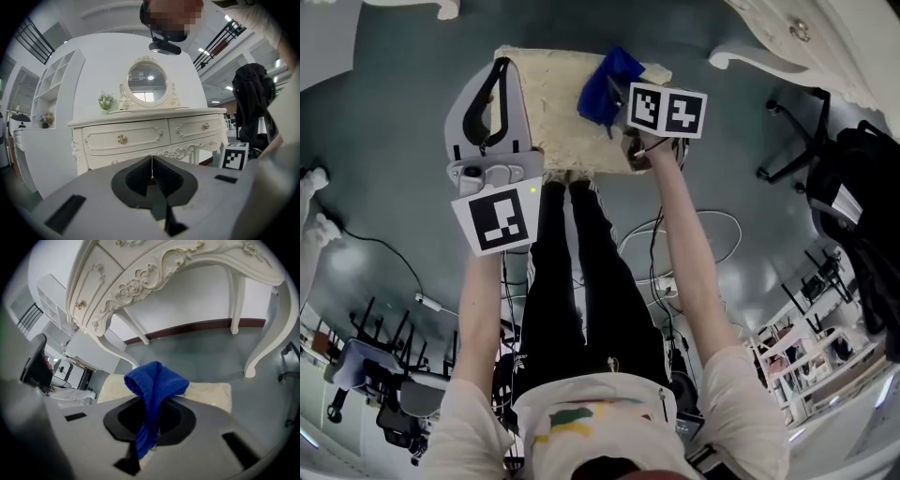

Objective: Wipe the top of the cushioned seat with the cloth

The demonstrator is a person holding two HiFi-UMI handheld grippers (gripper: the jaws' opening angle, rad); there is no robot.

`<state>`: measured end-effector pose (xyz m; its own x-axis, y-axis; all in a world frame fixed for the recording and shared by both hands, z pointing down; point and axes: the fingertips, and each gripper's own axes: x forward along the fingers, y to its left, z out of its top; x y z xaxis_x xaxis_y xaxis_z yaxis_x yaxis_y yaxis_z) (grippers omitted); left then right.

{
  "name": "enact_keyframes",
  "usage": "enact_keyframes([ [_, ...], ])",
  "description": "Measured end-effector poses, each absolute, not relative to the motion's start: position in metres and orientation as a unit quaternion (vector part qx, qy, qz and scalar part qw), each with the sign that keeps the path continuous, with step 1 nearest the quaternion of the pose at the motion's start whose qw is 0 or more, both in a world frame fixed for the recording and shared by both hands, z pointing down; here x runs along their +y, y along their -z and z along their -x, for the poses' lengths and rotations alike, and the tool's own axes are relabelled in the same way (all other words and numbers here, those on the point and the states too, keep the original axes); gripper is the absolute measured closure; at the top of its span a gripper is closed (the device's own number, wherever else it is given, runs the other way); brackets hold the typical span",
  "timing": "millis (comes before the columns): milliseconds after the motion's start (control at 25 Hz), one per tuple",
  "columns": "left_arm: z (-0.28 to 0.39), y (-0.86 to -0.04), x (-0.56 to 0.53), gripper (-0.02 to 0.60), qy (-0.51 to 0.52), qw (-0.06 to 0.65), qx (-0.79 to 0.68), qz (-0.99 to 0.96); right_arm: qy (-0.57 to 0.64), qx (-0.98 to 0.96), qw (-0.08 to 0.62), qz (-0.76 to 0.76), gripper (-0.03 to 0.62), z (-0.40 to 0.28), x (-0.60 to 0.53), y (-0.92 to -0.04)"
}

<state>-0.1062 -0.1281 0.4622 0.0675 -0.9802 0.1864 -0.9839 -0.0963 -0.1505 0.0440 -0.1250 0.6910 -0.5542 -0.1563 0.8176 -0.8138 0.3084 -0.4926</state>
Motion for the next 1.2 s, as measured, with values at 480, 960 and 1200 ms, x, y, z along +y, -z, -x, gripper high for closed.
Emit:
enact_keyframes([
  [480,0.091,-0.465,-0.137,0.575,-0.131,0.004,-0.651,-0.748,-0.421,-0.727,0.397,-0.370,0.562,-0.141,-0.134,-0.692],
  [960,0.085,-0.471,-0.137,0.575,-0.134,0.005,-0.641,-0.756,-0.373,-0.714,0.444,-0.391,0.562,-0.176,-0.143,-0.702],
  [1200,0.090,-0.474,-0.134,0.575,-0.139,0.010,-0.641,-0.755,-0.346,-0.713,0.471,-0.387,0.562,-0.176,-0.144,-0.703],
])
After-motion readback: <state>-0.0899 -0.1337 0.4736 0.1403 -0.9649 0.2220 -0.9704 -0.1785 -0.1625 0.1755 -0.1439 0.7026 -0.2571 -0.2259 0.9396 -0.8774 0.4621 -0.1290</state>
